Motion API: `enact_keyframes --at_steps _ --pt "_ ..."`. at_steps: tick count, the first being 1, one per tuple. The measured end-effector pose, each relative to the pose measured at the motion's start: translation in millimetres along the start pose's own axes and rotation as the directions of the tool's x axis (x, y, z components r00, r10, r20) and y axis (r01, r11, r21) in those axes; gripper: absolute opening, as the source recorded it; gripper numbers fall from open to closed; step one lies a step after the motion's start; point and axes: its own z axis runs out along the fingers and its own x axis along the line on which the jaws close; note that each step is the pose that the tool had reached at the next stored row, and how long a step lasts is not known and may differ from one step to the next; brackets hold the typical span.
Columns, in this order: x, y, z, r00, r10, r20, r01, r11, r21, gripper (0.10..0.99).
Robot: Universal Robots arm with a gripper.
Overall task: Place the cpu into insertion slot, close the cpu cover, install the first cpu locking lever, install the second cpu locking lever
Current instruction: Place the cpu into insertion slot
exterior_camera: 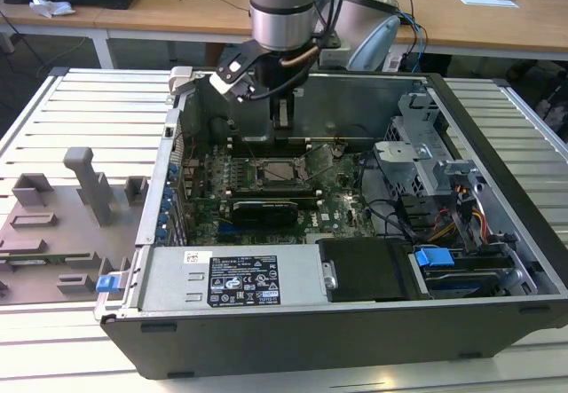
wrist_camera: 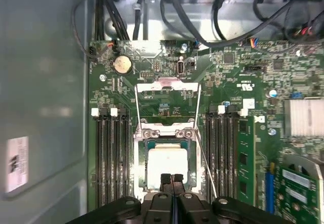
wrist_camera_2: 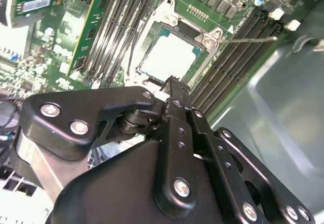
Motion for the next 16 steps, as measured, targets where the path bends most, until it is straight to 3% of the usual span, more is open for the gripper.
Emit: enact_keyframes --at_steps 4,16 --pt "0.0 1.1 -17.8 1.0000 0.000 -0.0001 0.000 1.0000 0.000 0.106" --pt "0.0 1.2 -19.2 1.0000 0.000 0.0000 0.000 1.0000 0.000 0.106"
